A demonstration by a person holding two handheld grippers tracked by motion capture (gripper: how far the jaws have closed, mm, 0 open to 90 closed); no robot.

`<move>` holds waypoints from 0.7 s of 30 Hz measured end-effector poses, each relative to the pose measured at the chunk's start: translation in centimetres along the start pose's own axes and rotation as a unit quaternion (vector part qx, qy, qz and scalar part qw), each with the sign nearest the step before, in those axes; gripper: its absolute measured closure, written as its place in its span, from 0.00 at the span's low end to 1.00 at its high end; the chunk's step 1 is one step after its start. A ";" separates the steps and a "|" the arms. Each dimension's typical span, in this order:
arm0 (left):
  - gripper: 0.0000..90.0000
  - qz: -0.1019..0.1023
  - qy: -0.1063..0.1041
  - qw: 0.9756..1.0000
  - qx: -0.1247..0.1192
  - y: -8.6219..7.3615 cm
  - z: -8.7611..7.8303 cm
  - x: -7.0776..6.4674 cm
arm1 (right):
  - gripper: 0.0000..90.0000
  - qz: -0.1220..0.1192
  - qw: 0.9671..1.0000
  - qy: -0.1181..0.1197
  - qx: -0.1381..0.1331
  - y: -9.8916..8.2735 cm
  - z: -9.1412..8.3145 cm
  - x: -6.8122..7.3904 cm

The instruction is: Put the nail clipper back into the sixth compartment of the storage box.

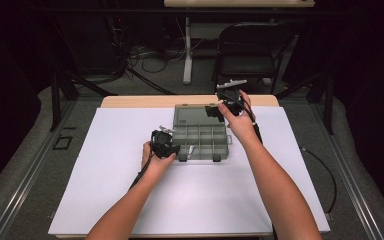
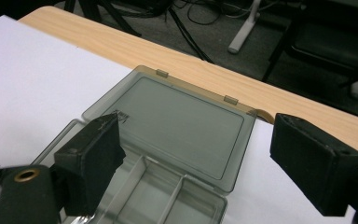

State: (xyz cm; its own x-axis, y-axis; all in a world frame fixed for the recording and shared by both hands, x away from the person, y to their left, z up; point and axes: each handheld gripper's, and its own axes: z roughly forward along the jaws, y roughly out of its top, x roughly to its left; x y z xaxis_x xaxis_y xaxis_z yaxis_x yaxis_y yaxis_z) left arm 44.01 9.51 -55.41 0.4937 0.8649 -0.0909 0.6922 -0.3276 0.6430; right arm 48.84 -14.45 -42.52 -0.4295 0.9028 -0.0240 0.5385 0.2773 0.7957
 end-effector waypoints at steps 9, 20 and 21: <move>0.68 0.001 0.002 1.000 -0.003 -0.1 0.0 0.0 | 0.18 0.039 0.999 -0.018 0.028 -1.0 3.6 -1.9; 0.68 -0.001 0.000 1.000 -0.002 -0.1 0.0 0.0 | 0.18 0.086 0.995 -0.025 0.048 -2.5 6.6 -3.3; 0.68 0.000 0.002 1.000 -0.005 -0.1 0.0 0.0 | 0.18 0.087 0.995 -0.030 0.046 -2.5 6.8 -3.2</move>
State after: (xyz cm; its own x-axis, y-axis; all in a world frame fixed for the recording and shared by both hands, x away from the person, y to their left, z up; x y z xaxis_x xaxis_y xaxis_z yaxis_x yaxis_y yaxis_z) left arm 43.96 9.52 -55.49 0.4923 0.8660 -0.0874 0.6868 -0.3248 0.6503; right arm 53.81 -15.84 -48.58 -0.2814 0.9570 0.0703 0.6662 0.1421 0.7321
